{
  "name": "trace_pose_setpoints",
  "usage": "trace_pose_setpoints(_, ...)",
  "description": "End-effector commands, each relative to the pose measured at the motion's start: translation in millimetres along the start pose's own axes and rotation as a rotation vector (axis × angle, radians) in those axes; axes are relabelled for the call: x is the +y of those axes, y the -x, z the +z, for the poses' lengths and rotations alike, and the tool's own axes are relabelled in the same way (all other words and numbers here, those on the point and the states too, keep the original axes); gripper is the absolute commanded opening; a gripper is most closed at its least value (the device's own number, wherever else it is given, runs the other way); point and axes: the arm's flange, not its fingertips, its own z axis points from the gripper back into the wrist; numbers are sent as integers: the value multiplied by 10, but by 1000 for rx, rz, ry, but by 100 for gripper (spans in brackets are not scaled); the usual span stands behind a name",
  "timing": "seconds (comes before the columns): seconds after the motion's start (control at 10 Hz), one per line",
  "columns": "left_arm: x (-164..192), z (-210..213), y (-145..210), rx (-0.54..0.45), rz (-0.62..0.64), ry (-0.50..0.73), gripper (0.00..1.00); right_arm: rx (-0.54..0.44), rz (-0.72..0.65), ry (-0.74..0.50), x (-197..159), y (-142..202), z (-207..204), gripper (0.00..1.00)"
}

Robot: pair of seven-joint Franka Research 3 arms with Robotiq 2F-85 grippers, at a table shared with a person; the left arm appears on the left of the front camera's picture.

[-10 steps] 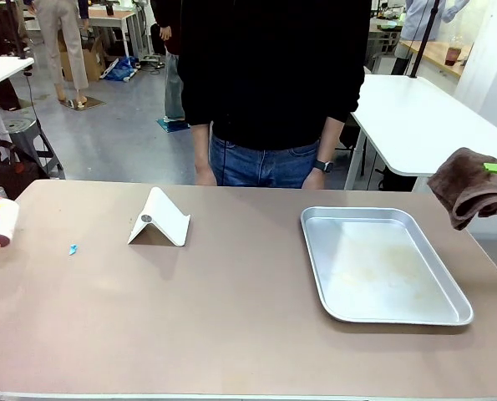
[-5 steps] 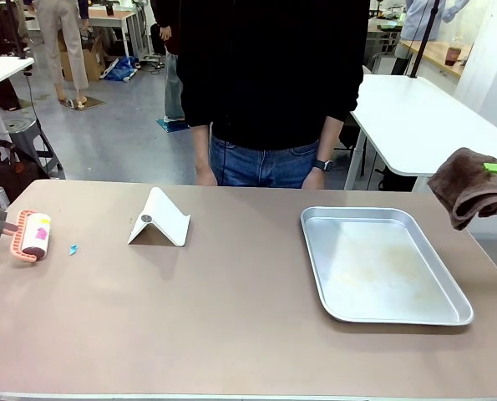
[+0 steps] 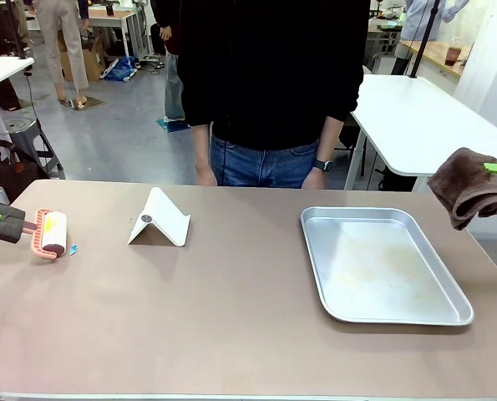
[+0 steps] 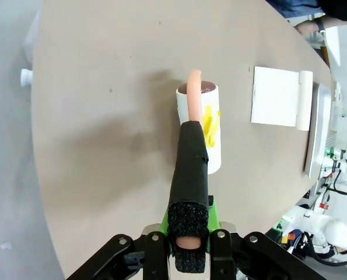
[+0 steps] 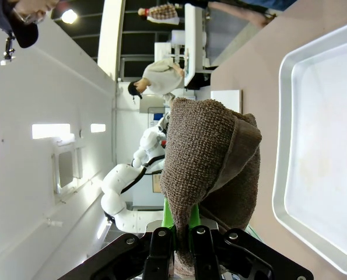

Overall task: Clean the surface of the table.
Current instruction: Clean the area not pointed to by the person.

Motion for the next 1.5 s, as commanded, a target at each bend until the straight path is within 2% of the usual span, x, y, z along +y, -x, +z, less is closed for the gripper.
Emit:
trace_pose_setpoints(0.0,-30,-216,20,89,8,-44,22,3,6,-4,33,1,-4,9)
trace_pose_setpoints(0.3,-189,-326,-125,112,-9,-51,22,3,6,-4,33,1,-4,9)
trace_pose_setpoints(0.6,-292,-331,-356,89,-2,-38,22,3,6,-4,33,1,-4,9)
trace_pose_setpoints(0.9,-506,-295,-510,79,-33,60,22,3,6,-4,33,1,-4,9)
trace_pose_setpoints(1.0,-620,-254,-506,69,-57,123,22,3,6,-4,33,1,-4,9)
trace_pose_setpoints(1.4,-852,151,-234,54,-142,227,22,3,6,-4,33,1,-4,9)
